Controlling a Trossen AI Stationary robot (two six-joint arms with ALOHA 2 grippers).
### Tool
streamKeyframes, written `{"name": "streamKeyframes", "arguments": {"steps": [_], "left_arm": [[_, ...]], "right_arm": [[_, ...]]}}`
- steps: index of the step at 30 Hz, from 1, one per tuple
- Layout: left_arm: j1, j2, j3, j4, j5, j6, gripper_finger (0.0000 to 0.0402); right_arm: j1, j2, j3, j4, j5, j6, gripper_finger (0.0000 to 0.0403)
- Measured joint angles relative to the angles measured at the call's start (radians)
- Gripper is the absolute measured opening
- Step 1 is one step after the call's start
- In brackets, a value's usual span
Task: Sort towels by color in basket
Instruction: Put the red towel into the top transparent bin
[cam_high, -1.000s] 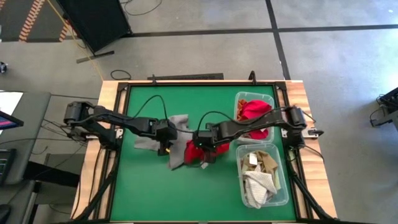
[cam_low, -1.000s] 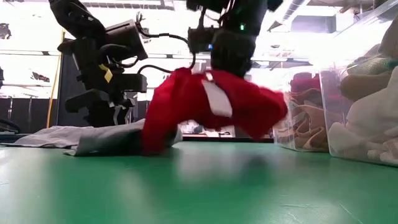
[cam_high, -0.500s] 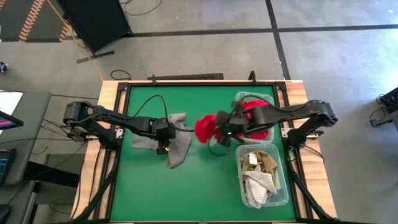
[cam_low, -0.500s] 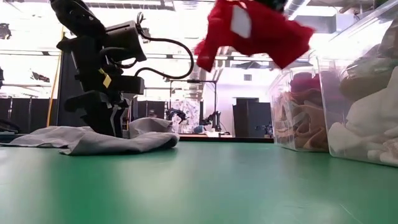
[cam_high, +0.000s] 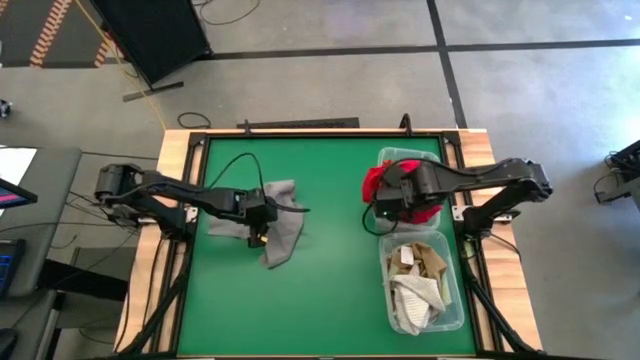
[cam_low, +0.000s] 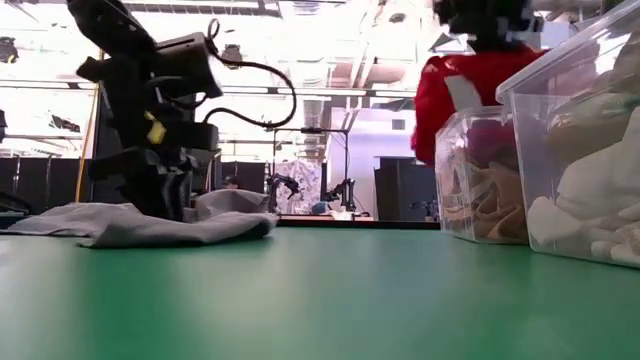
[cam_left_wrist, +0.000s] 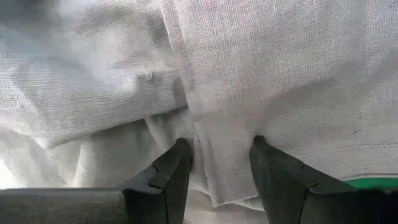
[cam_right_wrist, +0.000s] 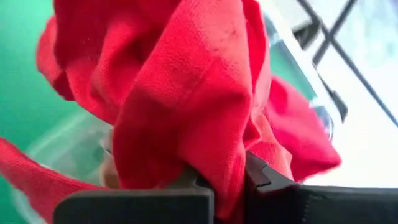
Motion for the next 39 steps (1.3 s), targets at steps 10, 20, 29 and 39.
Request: {"name": "streamKeyframes", "arguments": {"steps": [10, 20, 29, 39], "left_arm": [[-0.037, -0.201, -0.002, -0.005, 0.002, -0.007, 0.0157], [-0.097, -0.332, 0.000, 0.033, 0.005, -0.009, 0.0157], [-0.121, -0.340, 0.002, 0.034, 0.005, -0.030, 0.0157], [-0.122, -0.340, 0.003, 0.035, 0.005, -0.030, 0.0157]], "right_arm": [[-0.132, 0.001, -0.255, 0.142, -0.131, -0.012, 0.0039], [-0.244, -0.007, -0.405, 0.375, -0.282, -0.141, 0.0040], [-0.266, -0.012, -0.412, 0.394, -0.318, -0.191, 0.0068], [-0.267, -0.148, -0.422, 0.377, -0.281, -0.190, 0.0188]]}}
